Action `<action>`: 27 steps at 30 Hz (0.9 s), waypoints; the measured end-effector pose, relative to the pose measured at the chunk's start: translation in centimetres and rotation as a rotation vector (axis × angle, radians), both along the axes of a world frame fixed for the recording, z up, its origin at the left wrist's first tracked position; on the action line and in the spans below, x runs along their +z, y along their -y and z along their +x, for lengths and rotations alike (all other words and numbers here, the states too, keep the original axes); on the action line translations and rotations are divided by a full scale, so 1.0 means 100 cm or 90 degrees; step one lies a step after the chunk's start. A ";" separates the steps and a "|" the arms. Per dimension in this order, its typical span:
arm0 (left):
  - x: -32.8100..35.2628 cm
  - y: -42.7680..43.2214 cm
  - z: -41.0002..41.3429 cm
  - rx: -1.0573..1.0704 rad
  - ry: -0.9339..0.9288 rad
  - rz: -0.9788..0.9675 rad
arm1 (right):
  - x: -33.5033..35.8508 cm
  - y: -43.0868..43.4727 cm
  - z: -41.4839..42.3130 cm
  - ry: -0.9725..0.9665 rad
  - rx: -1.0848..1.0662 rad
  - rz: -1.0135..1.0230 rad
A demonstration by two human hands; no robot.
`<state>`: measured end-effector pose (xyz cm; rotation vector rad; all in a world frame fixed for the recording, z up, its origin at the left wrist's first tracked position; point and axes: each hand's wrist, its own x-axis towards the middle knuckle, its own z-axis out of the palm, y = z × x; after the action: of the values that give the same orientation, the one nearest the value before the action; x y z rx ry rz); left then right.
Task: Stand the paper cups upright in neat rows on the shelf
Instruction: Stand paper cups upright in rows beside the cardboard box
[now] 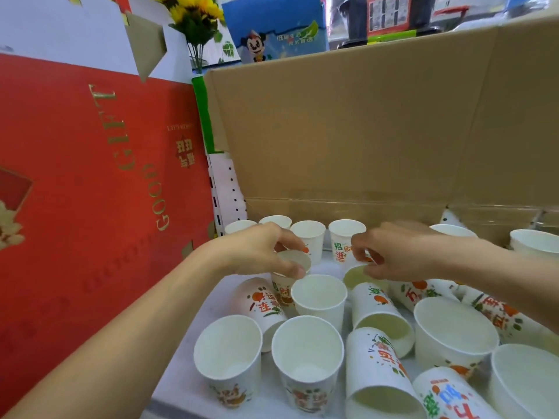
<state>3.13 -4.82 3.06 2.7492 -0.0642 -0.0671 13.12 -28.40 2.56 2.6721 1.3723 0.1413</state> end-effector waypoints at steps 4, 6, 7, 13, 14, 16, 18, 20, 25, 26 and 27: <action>-0.005 -0.006 0.006 0.055 0.041 0.057 | 0.001 -0.006 0.003 0.069 -0.035 0.096; -0.008 -0.010 0.009 0.101 0.061 0.069 | 0.004 -0.011 0.006 0.060 -0.059 0.184; -0.009 -0.012 0.010 0.123 0.066 0.069 | 0.006 -0.014 0.007 0.026 -0.077 0.232; -0.015 -0.021 0.012 0.186 0.113 0.056 | 0.006 -0.046 0.009 -0.256 -0.218 0.362; -0.016 -0.022 0.013 0.190 0.116 0.055 | 0.004 -0.050 0.009 -0.270 -0.232 0.349; -0.016 -0.022 0.013 0.186 0.120 0.055 | -0.001 -0.055 0.009 -0.275 -0.238 0.321; -0.016 -0.023 0.013 0.180 0.123 0.045 | -0.004 -0.057 0.009 -0.269 -0.220 0.308; -0.015 -0.023 0.012 0.176 0.127 0.035 | -0.005 -0.057 0.009 -0.254 -0.196 0.302; -0.017 -0.025 0.006 0.164 0.119 0.014 | 0.004 -0.040 0.008 -0.068 -0.092 0.237; -0.017 -0.025 0.006 0.164 0.111 0.001 | 0.007 -0.034 0.007 -0.084 -0.029 0.207; -0.017 -0.026 0.005 0.163 0.103 -0.011 | 0.010 -0.028 0.006 -0.118 0.027 0.172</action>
<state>3.65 -2.25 1.35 2.7150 0.2422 0.2238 13.69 -25.63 3.57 2.9418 1.5662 0.0922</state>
